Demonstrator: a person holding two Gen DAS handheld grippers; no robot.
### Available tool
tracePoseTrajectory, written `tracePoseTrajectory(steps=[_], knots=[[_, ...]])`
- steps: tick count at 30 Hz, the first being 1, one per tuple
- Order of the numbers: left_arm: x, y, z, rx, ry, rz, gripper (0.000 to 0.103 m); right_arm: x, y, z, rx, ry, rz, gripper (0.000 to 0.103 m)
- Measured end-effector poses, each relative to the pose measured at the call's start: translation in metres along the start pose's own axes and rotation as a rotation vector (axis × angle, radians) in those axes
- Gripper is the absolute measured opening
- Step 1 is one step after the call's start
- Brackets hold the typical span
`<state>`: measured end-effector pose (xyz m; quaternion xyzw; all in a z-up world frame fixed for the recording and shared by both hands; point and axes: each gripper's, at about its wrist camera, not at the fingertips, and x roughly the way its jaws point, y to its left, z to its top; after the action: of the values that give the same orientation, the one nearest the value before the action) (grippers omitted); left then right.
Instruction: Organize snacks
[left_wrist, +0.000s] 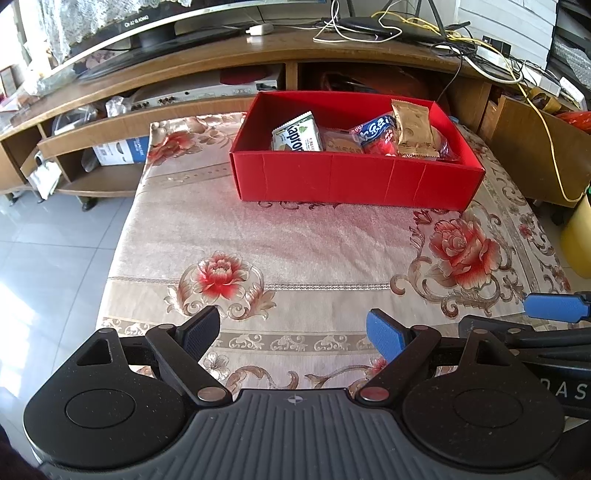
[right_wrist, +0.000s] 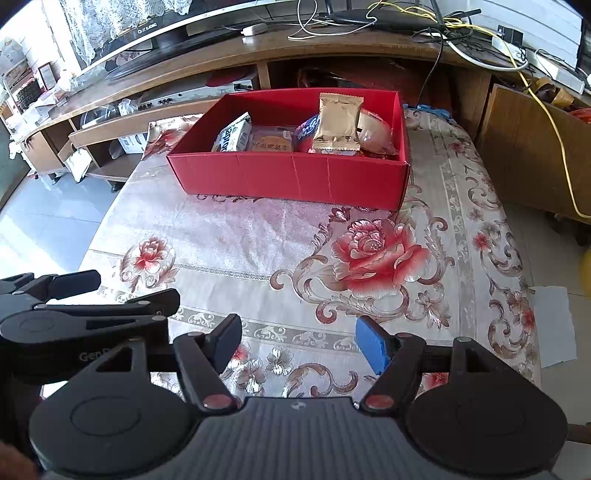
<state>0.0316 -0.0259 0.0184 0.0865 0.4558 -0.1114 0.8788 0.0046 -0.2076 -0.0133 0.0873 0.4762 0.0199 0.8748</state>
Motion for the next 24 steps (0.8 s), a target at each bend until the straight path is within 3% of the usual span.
tracePoseTrajectory(steps=[24], knots=[[-0.0068, -0.0012, -0.0043, 0.021, -0.017, 0.005, 0.091, 0.0006, -0.0073, -0.0020, 0.017, 0.005, -0.039, 0.073]])
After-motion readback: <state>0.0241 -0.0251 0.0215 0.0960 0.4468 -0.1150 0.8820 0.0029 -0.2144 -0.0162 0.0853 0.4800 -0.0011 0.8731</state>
